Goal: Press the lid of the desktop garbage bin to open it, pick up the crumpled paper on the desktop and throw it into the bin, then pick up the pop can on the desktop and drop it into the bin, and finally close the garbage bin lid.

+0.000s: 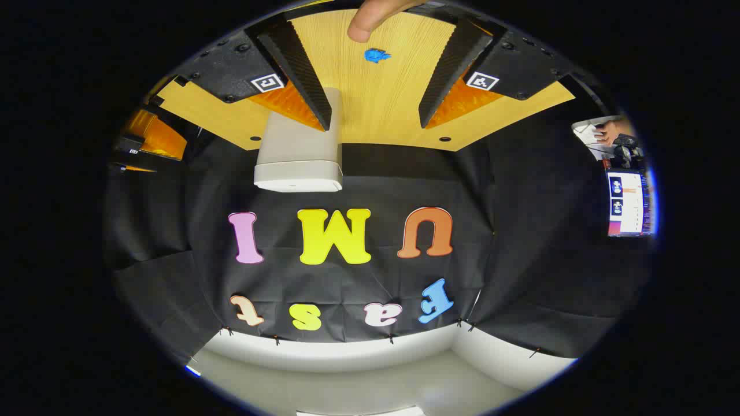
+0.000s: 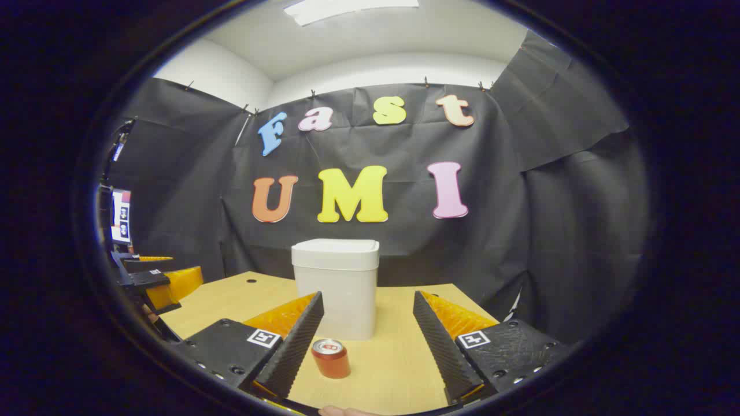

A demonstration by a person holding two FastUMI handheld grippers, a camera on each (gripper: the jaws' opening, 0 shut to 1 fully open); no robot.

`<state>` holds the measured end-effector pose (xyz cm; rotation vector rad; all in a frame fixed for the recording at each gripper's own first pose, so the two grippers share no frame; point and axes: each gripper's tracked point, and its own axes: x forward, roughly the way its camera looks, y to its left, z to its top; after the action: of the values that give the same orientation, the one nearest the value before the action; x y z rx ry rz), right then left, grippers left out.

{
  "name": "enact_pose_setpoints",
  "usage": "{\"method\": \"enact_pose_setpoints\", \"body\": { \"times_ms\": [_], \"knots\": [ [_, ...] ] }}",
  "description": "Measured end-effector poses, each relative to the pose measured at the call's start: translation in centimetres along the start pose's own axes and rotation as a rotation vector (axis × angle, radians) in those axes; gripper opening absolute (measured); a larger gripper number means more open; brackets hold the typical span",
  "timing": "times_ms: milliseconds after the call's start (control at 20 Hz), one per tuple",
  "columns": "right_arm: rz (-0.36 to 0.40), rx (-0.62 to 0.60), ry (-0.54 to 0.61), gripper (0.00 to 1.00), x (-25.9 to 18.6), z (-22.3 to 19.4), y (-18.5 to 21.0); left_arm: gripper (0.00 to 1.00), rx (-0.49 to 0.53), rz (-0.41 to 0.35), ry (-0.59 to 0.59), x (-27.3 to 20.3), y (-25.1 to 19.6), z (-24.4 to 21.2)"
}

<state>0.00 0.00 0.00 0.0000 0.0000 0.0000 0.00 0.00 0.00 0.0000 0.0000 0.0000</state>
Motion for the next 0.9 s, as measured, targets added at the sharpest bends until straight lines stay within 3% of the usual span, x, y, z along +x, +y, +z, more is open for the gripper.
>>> {"method": "enact_pose_setpoints", "body": {
  "times_ms": [300,650,900],
  "knots": [
    [0.013,0.032,-0.008,0.93,-0.6,0.4,0.1,0.98,0.009,0.025,0.045,1.1,2.8,-1.2],
    [0.005,0.041,0.056,0.95,0.4,-1.3,-0.6,0.98,0.006,0.038,0.075,1.7,3.8,-2.0],
    [0.025,-0.043,0.038,0.94,1.0,-0.6,0.3,0.98,0.020,0.038,0.087,2.0,3.7,-2.7]
  ]
}}
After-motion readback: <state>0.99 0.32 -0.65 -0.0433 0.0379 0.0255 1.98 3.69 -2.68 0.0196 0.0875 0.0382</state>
